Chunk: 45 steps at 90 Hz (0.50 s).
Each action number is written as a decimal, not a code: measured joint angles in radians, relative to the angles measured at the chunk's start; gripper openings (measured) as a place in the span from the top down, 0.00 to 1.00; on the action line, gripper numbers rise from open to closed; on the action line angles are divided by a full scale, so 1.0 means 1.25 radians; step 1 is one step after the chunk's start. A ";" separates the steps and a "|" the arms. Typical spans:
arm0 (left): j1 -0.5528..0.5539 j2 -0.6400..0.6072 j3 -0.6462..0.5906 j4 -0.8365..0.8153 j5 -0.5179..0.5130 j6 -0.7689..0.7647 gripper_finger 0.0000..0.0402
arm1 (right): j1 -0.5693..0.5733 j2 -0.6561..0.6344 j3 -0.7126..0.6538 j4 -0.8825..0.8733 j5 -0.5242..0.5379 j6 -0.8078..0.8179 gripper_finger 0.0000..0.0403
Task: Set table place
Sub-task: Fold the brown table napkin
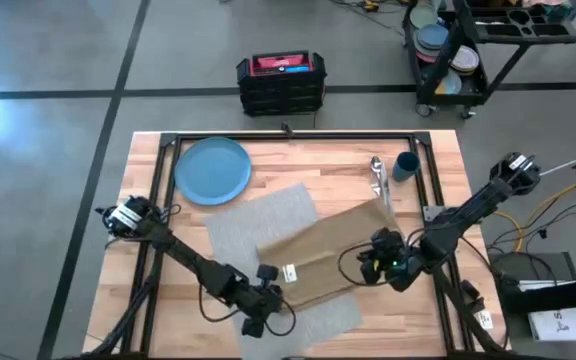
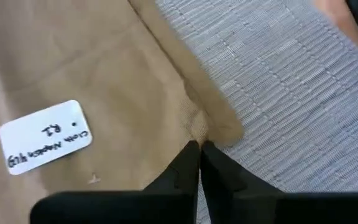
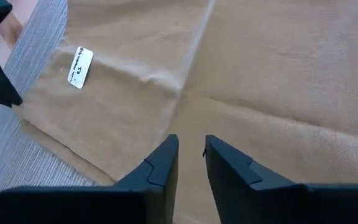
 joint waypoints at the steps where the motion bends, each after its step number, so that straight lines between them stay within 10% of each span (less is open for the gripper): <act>1: 0.000 -0.001 0.000 0.000 0.000 -0.001 1.00 | 0.000 0.000 0.000 0.000 0.000 0.001 0.84; 45: 0.016 -0.058 0.000 0.006 0.005 -0.025 1.00 | 0.000 0.000 0.000 0.000 0.002 -0.006 0.90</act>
